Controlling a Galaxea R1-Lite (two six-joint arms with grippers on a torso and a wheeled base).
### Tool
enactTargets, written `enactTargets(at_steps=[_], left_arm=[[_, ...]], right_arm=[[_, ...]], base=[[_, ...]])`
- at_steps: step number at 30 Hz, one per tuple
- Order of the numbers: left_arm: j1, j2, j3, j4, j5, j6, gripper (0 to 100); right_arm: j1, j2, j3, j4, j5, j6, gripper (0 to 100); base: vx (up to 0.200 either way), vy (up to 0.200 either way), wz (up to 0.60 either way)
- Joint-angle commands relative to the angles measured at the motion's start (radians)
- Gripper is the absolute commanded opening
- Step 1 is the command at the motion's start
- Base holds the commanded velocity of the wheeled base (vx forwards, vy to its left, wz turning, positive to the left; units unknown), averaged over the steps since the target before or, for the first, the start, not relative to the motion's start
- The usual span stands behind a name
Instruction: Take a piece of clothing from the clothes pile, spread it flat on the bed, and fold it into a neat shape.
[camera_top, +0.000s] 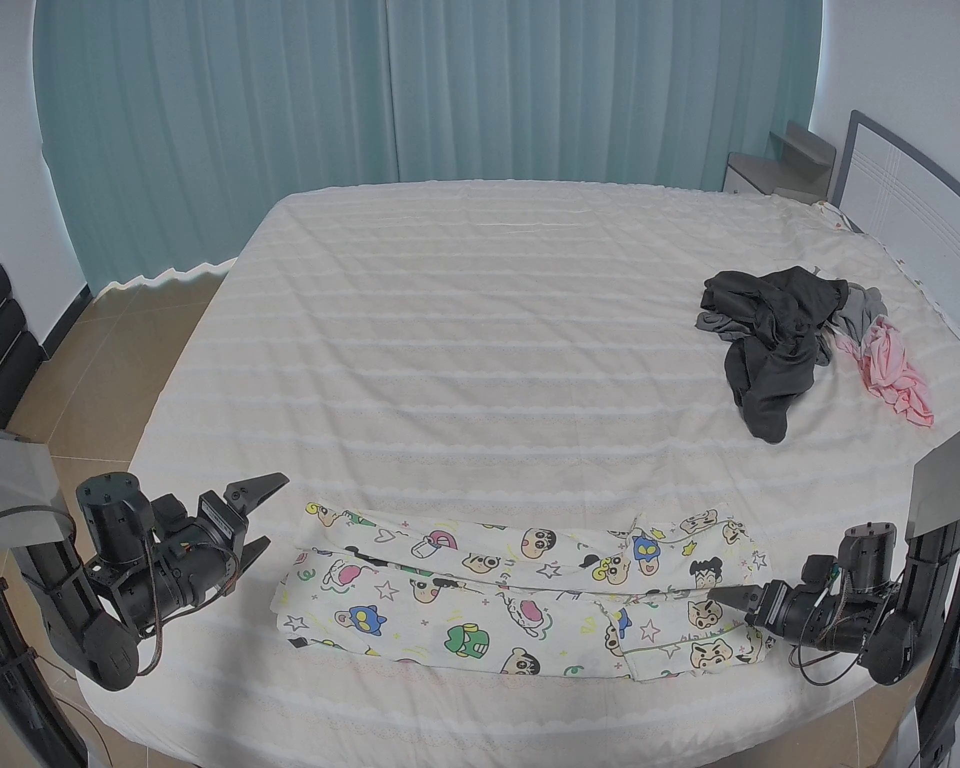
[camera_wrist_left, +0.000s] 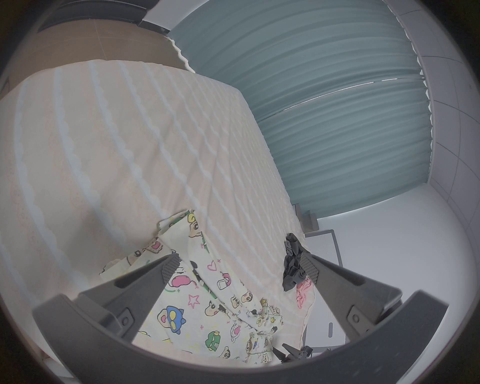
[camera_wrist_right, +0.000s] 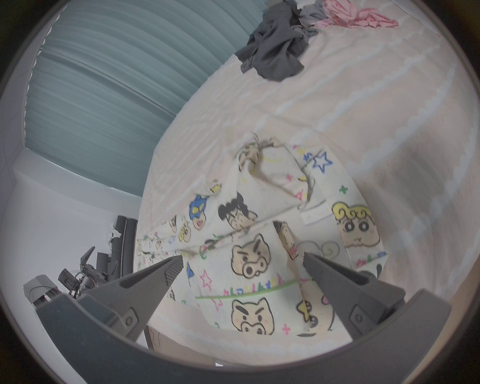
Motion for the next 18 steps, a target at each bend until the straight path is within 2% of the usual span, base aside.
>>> enactTargets(at_steps=[1,11,12,18], left_arm=[[0.0,0.07,0.033,-0.025,-0.001,0.0,100],[0.0,0.073,0.032,-0.025,-0.002,0.0,100],[0.0,0.073,0.032,-0.025,-0.002,0.0,100],[0.0,0.076,0.03,-0.025,-0.001,0.0,100]], right_arm=[[0.013,0.022,0.018,0.025,0.001,-0.021,100],[0.028,-0.001,0.018,0.077,-0.001,-0.031,100],[0.03,-0.001,0.018,0.077,-0.002,-0.031,0],[0.028,-0.054,0.018,0.111,-0.01,-0.035,0]], base=[[0.0,0.0,0.0],[0.0,0.0,0.0],[0.0,0.0,0.0],[0.0,0.0,0.0]])
